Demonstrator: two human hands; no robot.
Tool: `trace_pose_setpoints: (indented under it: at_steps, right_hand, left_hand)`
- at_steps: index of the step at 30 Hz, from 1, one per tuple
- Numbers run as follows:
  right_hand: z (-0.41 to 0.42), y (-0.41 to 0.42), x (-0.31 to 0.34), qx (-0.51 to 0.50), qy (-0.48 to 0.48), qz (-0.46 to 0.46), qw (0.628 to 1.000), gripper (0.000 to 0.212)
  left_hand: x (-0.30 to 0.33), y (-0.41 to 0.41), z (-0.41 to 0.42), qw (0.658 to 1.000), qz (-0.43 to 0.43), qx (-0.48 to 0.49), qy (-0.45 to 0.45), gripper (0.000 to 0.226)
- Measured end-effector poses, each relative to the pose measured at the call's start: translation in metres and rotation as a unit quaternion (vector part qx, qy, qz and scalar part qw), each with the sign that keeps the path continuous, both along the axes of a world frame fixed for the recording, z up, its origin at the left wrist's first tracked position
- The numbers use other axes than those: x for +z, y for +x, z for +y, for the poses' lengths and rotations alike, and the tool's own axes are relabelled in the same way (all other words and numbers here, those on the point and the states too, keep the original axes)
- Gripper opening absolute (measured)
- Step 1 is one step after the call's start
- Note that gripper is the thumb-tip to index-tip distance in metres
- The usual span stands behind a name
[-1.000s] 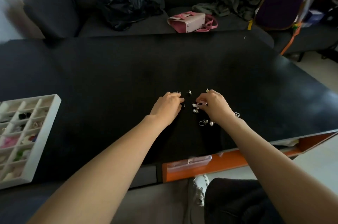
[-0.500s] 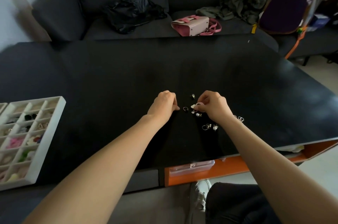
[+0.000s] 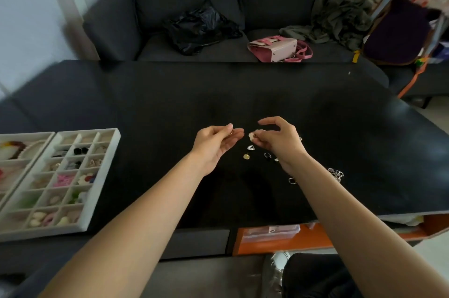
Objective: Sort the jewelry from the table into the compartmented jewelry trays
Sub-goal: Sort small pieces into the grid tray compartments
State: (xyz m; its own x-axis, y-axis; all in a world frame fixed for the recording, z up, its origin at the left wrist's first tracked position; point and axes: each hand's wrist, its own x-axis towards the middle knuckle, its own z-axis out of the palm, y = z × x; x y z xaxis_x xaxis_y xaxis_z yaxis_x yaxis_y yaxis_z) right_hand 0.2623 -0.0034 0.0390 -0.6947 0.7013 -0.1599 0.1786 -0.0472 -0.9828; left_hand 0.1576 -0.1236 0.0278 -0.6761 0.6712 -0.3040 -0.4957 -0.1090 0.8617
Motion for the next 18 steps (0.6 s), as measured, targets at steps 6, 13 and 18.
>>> trace_pose_setpoints:
  at_steps: [6, 13, 18]
  right_hand:
    - [-0.071, -0.032, 0.028, 0.107, -0.046, 0.013, 0.993, 0.017]
    - [-0.155, -0.082, 0.045, 0.187, -0.118, 0.042, 0.974, 0.019]
    - [-0.198, -0.105, 0.047, 0.247, -0.121, 0.031, 0.961, 0.019]
  left_hand:
    - [0.025, -0.023, -0.073, 0.998, -0.037, 0.025, 0.043, 0.015]
    - [0.033, -0.058, -0.168, 0.997, 0.013, 0.073, 0.031, 0.028]
    - [0.037, -0.071, -0.212, 0.986, 0.113, 0.083, -0.092, 0.033]
